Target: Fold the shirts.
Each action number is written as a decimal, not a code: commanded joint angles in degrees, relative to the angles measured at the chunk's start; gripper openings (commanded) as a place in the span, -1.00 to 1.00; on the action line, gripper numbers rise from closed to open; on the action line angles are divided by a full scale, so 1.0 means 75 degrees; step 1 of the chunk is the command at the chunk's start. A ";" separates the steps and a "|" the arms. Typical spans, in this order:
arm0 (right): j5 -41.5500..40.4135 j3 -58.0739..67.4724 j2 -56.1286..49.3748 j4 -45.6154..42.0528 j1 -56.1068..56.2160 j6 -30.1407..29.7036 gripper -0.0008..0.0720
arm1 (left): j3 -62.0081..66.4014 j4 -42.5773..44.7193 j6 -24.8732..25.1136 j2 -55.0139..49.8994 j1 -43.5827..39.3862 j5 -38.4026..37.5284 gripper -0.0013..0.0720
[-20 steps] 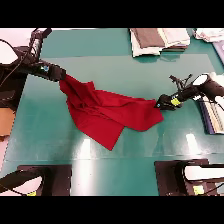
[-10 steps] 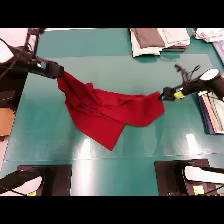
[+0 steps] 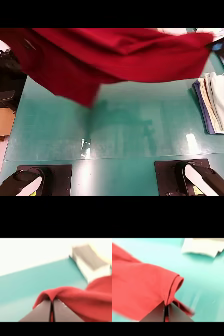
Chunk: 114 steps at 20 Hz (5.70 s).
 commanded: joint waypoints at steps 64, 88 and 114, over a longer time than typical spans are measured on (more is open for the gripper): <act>-0.0731 -0.0618 0.1824 0.0764 -0.0592 0.0090 -0.94 | 0.0574 0.0638 -0.0437 0.1043 0.0003 -0.0169 -0.91; 0.0254 0.0067 -0.4546 -0.1699 0.1390 0.1617 -0.07 | -0.2177 0.1087 -0.0997 -0.4736 0.0746 -0.0146 0.63; 0.0003 -0.2311 -0.1317 -0.0562 0.1212 0.1005 0.15 | -1.0092 -0.3789 0.0618 -0.1457 0.2294 0.0982 0.64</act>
